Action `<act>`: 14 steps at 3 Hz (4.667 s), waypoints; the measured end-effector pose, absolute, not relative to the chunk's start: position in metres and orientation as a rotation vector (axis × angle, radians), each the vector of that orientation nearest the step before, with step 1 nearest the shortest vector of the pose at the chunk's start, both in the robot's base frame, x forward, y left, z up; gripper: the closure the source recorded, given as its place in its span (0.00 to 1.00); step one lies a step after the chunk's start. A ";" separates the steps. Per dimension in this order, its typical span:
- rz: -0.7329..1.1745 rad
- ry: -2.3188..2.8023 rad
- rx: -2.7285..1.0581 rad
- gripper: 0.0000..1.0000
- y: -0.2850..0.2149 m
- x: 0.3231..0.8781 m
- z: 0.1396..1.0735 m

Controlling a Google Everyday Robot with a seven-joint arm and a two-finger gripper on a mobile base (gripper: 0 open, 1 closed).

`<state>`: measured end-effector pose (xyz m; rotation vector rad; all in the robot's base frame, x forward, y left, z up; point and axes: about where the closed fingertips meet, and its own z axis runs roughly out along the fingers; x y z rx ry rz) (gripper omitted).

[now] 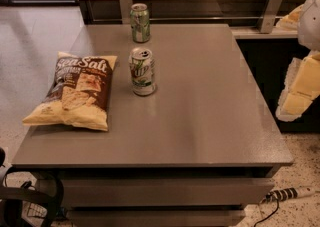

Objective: Knock green can over

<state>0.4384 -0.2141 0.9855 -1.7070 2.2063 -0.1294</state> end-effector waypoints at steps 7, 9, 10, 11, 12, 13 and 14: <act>0.313 1.602 -0.965 0.00 -0.129 0.637 1.012; 0.330 1.611 -0.958 0.00 -0.124 0.651 1.003; 0.370 1.594 -0.932 0.00 -0.111 0.691 0.985; 0.390 1.581 -0.899 0.00 -0.099 0.727 0.960; 0.400 1.571 -0.850 0.00 -0.086 0.762 0.936; 0.437 1.561 -0.826 0.00 -0.066 0.794 0.914; 0.504 1.544 -0.810 0.00 -0.043 0.821 0.900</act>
Offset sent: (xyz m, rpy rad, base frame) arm 0.0619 -0.0139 0.0097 0.2063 -0.2173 -0.1482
